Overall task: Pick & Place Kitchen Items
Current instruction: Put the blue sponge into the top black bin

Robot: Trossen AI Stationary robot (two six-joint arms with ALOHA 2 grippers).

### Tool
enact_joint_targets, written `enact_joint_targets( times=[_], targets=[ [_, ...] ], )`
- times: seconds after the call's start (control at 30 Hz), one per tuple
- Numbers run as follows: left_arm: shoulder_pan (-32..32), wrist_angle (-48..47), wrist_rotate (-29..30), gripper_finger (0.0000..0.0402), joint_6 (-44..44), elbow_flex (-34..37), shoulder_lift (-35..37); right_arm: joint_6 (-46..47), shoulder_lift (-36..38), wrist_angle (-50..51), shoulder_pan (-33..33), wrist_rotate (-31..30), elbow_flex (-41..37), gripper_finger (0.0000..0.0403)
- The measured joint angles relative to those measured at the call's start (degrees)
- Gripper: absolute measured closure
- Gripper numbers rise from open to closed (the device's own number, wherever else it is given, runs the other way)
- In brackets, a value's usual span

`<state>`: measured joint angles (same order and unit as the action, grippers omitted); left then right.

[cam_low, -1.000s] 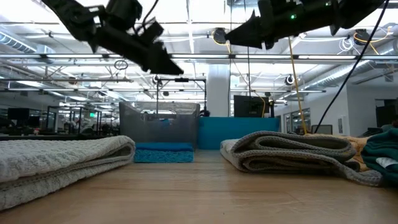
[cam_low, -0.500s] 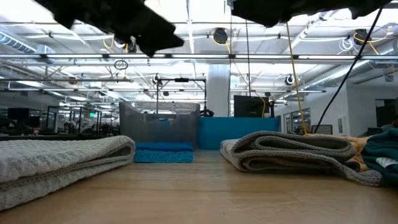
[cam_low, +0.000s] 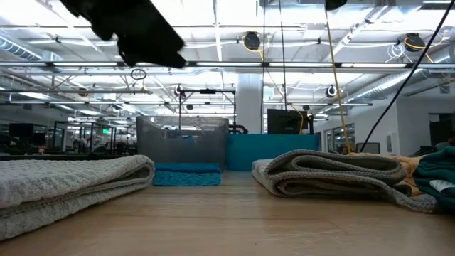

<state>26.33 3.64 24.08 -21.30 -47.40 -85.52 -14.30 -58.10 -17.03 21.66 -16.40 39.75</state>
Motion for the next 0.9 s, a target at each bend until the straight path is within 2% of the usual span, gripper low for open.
enact_joint_targets(
  times=[0.2, 0.47, 0.67, 0.9],
  targets=[
    [1.3, 11.6, -0.1, 0.0190, 3.6, 0.0, -11.4, 0.1, 0.3, 0.8, 1.5, 0.0, 0.0, 0.0206],
    [-1.0, 12.5, 2.4, 0.0190, 2.3, -0.9, -19.1, 1.0, 0.3, 1.7, 1.7, 0.0, 0.0, 0.0206],
    [-2.2, 11.0, -7.0, 0.0190, -2.0, -0.9, -20.0, 1.0, 0.3, 2.3, 1.7, 0.0, 0.0, 0.0206],
    [-2.3, 11.2, -12.9, 0.0190, -7.9, -0.9, -19.9, 1.6, 0.3, 2.2, 1.7, 0.0, 0.0, 0.0206]
  ],
)
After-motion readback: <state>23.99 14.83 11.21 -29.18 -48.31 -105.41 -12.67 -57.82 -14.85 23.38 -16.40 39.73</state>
